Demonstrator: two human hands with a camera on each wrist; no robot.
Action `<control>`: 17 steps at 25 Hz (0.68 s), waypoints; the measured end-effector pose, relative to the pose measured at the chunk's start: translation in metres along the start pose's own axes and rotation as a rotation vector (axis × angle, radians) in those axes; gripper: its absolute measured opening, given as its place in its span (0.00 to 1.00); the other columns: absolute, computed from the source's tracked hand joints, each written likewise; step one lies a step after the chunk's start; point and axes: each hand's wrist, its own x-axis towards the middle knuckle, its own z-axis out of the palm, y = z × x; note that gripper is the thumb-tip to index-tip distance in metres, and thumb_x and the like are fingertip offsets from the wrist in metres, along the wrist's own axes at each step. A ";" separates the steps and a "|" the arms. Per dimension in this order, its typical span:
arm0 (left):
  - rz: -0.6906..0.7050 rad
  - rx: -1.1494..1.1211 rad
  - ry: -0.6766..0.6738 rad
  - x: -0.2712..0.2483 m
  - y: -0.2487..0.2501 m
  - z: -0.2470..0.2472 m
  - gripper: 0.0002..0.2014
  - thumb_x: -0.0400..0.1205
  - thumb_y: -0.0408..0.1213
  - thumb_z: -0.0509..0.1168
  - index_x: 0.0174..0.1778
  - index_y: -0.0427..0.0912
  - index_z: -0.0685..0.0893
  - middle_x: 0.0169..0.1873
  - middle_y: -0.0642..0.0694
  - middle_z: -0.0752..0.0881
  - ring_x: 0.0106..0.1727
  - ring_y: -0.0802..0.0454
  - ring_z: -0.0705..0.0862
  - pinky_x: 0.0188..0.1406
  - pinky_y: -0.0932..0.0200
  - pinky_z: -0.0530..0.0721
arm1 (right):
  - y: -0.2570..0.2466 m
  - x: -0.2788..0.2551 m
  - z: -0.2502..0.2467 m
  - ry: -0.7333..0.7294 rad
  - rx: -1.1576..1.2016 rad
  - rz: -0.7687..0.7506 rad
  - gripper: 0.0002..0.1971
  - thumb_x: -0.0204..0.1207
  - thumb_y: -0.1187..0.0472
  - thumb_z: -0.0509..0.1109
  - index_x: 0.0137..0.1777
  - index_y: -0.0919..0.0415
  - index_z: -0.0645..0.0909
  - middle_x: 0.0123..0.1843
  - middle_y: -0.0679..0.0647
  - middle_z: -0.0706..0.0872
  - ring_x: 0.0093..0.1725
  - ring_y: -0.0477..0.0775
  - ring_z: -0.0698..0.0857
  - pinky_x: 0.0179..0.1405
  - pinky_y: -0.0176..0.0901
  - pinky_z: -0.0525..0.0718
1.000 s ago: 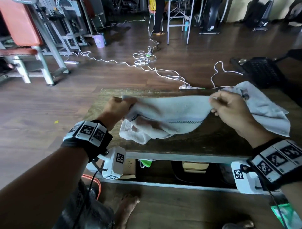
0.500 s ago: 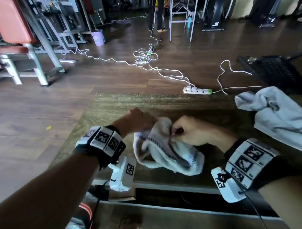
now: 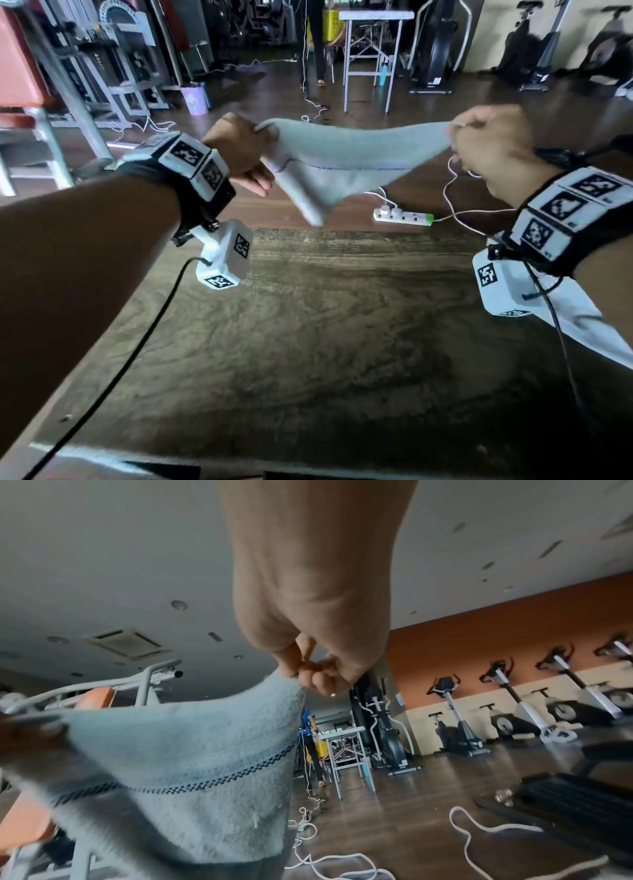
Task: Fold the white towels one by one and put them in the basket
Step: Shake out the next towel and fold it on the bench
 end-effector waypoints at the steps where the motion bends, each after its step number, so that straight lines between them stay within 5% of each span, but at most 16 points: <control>1: 0.014 -0.104 -0.018 -0.002 -0.006 0.000 0.14 0.89 0.42 0.59 0.58 0.33 0.77 0.22 0.33 0.87 0.20 0.42 0.88 0.22 0.45 0.89 | 0.003 -0.001 0.000 -0.017 0.086 0.060 0.10 0.79 0.64 0.67 0.36 0.54 0.82 0.39 0.59 0.90 0.27 0.48 0.87 0.25 0.42 0.82; 3: 0.039 -0.262 -0.027 -0.002 -0.017 0.000 0.13 0.89 0.40 0.59 0.64 0.35 0.78 0.31 0.32 0.90 0.31 0.37 0.91 0.30 0.43 0.92 | 0.005 -0.006 0.001 -0.074 0.275 0.132 0.13 0.84 0.69 0.63 0.39 0.56 0.79 0.38 0.61 0.90 0.26 0.47 0.89 0.26 0.40 0.87; 6: 0.119 -0.285 0.053 0.009 -0.028 0.003 0.13 0.87 0.45 0.62 0.61 0.43 0.86 0.45 0.41 0.92 0.37 0.38 0.92 0.42 0.39 0.92 | 0.004 -0.019 -0.001 -0.108 0.478 0.146 0.10 0.87 0.69 0.62 0.43 0.59 0.76 0.43 0.62 0.89 0.35 0.47 0.93 0.42 0.41 0.92; 10: 0.314 -0.027 0.163 0.003 -0.038 -0.006 0.18 0.82 0.52 0.65 0.48 0.40 0.90 0.41 0.40 0.89 0.39 0.43 0.86 0.51 0.36 0.89 | 0.007 -0.033 -0.012 -0.056 0.446 0.096 0.09 0.86 0.63 0.66 0.45 0.52 0.80 0.49 0.55 0.92 0.46 0.47 0.94 0.50 0.44 0.92; 14: 0.355 0.190 0.145 -0.020 -0.054 -0.020 0.19 0.80 0.53 0.67 0.43 0.38 0.90 0.35 0.42 0.89 0.34 0.44 0.85 0.41 0.50 0.89 | 0.015 -0.057 -0.034 -0.090 0.264 -0.018 0.05 0.83 0.61 0.72 0.47 0.50 0.85 0.43 0.47 0.89 0.43 0.45 0.89 0.52 0.45 0.90; 17: 0.346 0.335 0.066 -0.054 -0.066 -0.031 0.18 0.82 0.49 0.70 0.46 0.35 0.90 0.33 0.41 0.81 0.32 0.49 0.77 0.30 0.54 0.82 | 0.026 -0.089 -0.056 -0.184 0.144 -0.107 0.05 0.82 0.63 0.71 0.46 0.52 0.85 0.41 0.46 0.87 0.35 0.31 0.82 0.46 0.25 0.79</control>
